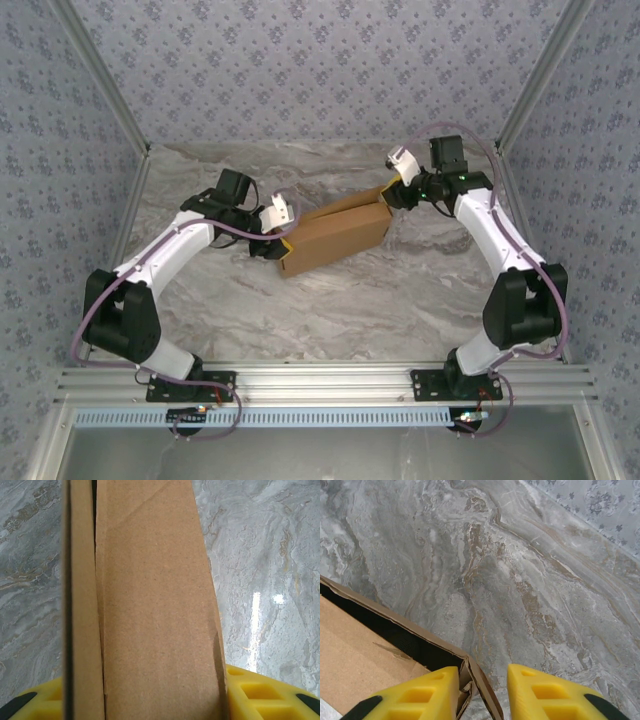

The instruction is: Fold the paper box

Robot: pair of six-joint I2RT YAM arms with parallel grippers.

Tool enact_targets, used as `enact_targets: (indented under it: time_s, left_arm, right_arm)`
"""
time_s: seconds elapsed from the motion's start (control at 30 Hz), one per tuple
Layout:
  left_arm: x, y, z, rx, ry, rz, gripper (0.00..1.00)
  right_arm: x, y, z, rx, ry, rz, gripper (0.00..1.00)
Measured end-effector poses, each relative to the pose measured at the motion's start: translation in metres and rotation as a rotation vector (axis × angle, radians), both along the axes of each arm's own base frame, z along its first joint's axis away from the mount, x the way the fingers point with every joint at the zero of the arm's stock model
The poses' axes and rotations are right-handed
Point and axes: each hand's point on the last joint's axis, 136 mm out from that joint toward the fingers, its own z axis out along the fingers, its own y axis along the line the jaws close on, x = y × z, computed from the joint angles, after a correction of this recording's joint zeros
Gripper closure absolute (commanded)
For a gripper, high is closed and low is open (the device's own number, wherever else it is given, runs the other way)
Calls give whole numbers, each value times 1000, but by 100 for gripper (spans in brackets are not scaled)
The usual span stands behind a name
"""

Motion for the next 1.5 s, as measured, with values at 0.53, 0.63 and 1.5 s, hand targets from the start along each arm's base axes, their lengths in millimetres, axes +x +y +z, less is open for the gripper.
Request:
enact_targets:
  time_s: [0.53,0.63,1.5]
  left_arm:
    - [6,1,-2,8,-6,29,63]
    - [9,0,-3,5,-1,40,63]
    - [14,-3,-9,1,26,89,62]
  right_arm:
    - [2,5,0,-104,52,-154,95]
    - [2,4,-2,-106,90,-231,95]
    - [1,0,-18,-2,88,-418,98]
